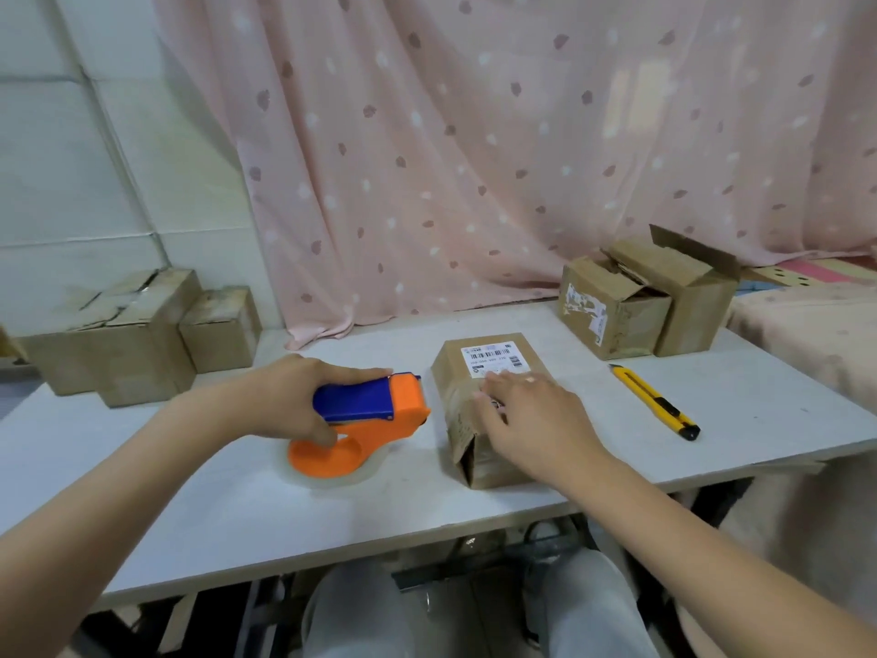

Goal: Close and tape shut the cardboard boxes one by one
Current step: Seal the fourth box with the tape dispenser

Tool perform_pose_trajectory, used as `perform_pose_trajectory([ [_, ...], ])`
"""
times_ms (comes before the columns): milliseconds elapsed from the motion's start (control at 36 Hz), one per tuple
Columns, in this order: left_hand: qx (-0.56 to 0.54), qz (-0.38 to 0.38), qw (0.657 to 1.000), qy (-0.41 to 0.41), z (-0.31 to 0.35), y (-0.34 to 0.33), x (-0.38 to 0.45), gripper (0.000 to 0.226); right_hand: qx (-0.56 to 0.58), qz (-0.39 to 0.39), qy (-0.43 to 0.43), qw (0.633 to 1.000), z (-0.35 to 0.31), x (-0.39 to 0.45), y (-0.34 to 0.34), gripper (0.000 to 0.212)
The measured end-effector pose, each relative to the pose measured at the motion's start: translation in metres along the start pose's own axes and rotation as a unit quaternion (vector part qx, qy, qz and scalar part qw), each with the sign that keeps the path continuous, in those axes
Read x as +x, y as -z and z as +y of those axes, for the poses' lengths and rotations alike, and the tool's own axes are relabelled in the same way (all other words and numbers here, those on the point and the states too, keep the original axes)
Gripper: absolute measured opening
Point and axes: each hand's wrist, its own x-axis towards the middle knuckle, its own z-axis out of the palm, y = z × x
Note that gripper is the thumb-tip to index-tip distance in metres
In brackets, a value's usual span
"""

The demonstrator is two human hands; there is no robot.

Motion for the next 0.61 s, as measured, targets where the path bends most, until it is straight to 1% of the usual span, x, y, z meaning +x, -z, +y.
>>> perform_pose_trajectory([
  [56,0.008,0.001,1.000,0.000,0.000,0.000,0.001,0.087,0.035,0.007,-0.056,0.998,-0.008,0.009,0.002,0.037],
  [111,0.009,0.001,1.000,-0.002,0.000,-0.001,0.001,0.087,0.062,-0.025,-0.106,0.992,-0.013,0.022,0.006,0.036],
  [167,-0.002,0.003,1.000,-0.002,-0.002,-0.002,0.001,0.087,0.062,-0.072,-0.158,0.983,-0.019,0.037,0.007,0.032],
  [194,-0.005,0.005,1.000,-0.002,-0.002,-0.003,0.001,0.086,0.054,-0.107,-0.194,0.974,-0.022,0.044,0.007,0.042],
  [222,-0.006,0.007,1.000,-0.003,-0.001,-0.003,0.002,0.086,0.047,-0.142,-0.225,0.963,-0.023,0.052,0.005,0.060],
  [250,-0.005,0.009,1.000,-0.003,-0.001,-0.004,0.002,0.086,0.037,-0.168,-0.250,0.953,-0.025,0.056,0.008,0.075],
  [278,-0.003,0.010,1.000,-0.002,0.000,-0.003,0.002,0.086,0.033,-0.186,-0.266,0.945,-0.027,0.061,0.009,0.085],
  [333,-0.003,0.007,1.000,0.000,0.002,-0.003,0.003,0.087,0.024,-0.220,-0.288,0.932,-0.027,0.074,0.007,0.102],
  [389,-0.004,0.001,1.000,0.001,0.002,-0.003,0.003,0.087,0.002,-0.263,-0.297,0.918,-0.025,0.087,-0.003,0.128],
  [417,-0.001,-0.001,1.000,0.001,0.002,-0.003,0.002,0.087,-0.020,-0.281,-0.295,0.913,-0.024,0.094,-0.010,0.137],
  [444,0.002,-0.002,1.000,0.001,0.002,-0.003,0.002,0.087,-0.039,-0.285,-0.291,0.913,-0.020,0.102,-0.019,0.138],
  [472,0.004,-0.003,1.000,0.001,0.003,-0.002,0.002,0.087,-0.049,-0.281,-0.290,0.913,-0.016,0.109,-0.027,0.131],
  [528,0.006,-0.005,1.000,-0.002,0.003,-0.002,0.002,0.087,-0.054,-0.275,-0.283,0.917,-0.016,0.113,-0.031,0.111],
  [556,0.007,-0.006,1.000,-0.002,0.004,-0.002,0.003,0.087,-0.053,-0.276,-0.280,0.918,-0.017,0.114,-0.032,0.106],
  [611,0.011,-0.004,1.000,-0.004,0.005,-0.002,0.003,0.088,-0.048,-0.286,-0.267,0.919,-0.023,0.111,-0.025,0.107],
])
